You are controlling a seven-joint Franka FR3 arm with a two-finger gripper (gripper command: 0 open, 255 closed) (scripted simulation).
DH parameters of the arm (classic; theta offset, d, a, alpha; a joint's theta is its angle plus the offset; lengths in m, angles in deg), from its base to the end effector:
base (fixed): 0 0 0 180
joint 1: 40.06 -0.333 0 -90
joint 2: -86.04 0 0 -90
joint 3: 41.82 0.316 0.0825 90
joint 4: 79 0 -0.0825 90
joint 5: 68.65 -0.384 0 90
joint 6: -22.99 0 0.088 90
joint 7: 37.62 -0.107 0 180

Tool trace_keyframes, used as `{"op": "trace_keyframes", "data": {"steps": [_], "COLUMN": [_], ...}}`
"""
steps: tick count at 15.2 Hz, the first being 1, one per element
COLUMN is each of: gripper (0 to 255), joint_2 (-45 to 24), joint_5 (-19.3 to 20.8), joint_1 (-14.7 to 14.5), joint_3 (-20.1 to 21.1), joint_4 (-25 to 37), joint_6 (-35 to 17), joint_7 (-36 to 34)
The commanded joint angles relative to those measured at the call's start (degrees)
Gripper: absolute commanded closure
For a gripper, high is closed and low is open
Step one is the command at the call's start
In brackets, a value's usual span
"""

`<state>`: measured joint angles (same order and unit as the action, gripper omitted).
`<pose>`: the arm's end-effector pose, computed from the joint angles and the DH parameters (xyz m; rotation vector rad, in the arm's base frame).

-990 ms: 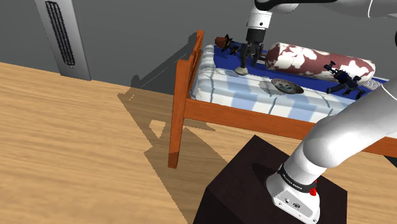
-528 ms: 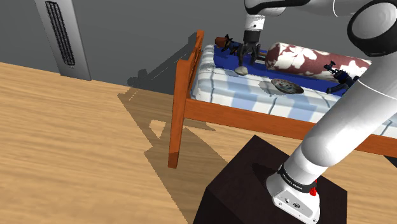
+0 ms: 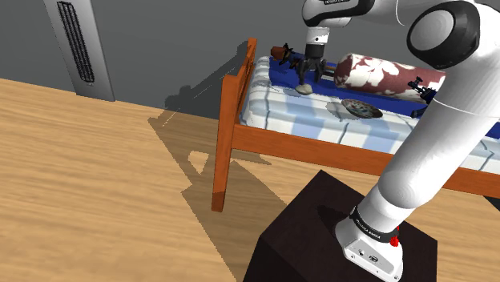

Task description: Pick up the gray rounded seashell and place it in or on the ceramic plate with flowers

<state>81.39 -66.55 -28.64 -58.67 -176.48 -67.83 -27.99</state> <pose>0.4984 -0.2668 0.5211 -3.0788 0.5010 0.3175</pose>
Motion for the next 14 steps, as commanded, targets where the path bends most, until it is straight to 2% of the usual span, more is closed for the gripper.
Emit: {"op": "trace_keyframes", "data": {"steps": [1,3,11,12,14], "gripper": [0,0,0,255,255], "joint_2": [0.4,0.7,0.7,0.7,0.7], "joint_5": [0.1,0.2,0.2,0.2,0.2], "joint_1": [0.0,0.0,0.0,0.0,0.0], "joint_3": [0.0,0.0,0.0,0.0,0.0], "joint_4": [-2.0,-4.5,-4.4,-4.4,-4.4], "joint_6": [-1.7,-3.8,-3.7,-3.7,-3.7], "joint_7": [-0.1,-0.2,-0.2,-0.2,-0.2]}}
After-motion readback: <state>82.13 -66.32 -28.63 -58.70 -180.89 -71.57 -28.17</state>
